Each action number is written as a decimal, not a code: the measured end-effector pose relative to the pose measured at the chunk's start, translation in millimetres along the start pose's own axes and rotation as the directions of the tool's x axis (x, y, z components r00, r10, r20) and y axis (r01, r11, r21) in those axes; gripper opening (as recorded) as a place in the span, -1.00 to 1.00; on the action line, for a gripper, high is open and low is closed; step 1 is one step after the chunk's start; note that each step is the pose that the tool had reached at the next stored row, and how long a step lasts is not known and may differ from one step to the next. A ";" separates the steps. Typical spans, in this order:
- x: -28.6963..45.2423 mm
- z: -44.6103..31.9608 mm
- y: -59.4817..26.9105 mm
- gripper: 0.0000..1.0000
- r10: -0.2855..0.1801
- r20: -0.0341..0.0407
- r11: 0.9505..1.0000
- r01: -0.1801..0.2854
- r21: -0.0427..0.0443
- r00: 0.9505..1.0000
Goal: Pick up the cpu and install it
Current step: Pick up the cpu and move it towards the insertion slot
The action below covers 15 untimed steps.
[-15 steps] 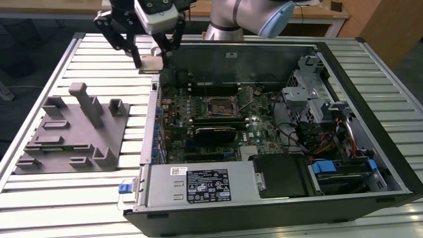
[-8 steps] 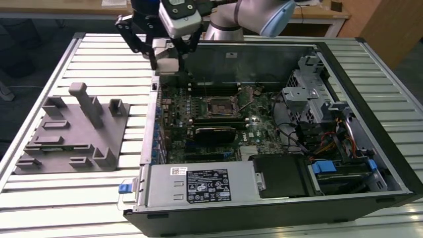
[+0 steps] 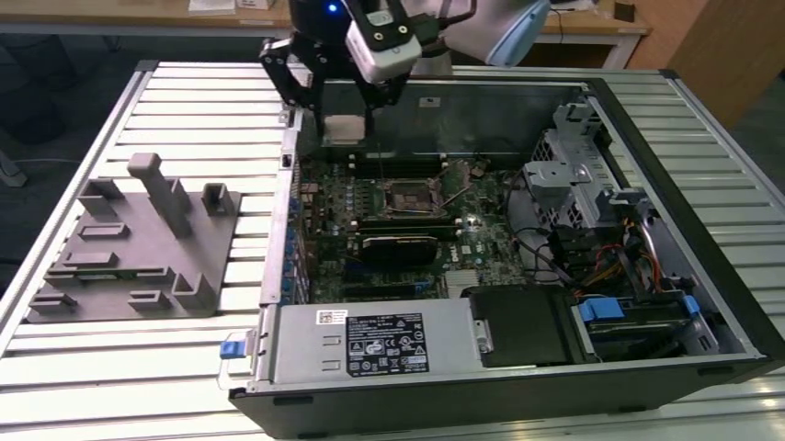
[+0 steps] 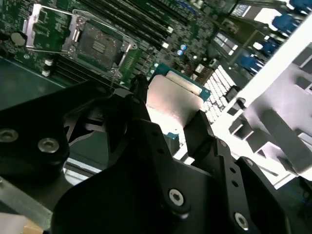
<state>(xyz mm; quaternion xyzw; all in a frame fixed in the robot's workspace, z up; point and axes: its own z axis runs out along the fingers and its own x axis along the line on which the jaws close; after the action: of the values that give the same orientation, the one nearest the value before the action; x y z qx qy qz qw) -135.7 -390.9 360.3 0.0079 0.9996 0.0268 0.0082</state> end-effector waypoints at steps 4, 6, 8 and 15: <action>-16.3 7.6 1.6 0.09 0.000 -0.004 1.000 0.000 0.000 1.000; -24.5 11.6 2.6 0.09 0.000 -0.006 1.000 0.000 0.000 1.000; -31.9 15.3 3.7 0.09 0.000 -0.008 1.000 0.000 0.000 1.000; -55.8 28.7 7.8 0.09 0.001 -0.014 1.000 -0.001 0.000 1.000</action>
<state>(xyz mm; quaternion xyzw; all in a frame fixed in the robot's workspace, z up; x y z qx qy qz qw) -79.3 -382.5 333.0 0.0080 0.9996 0.0268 0.0013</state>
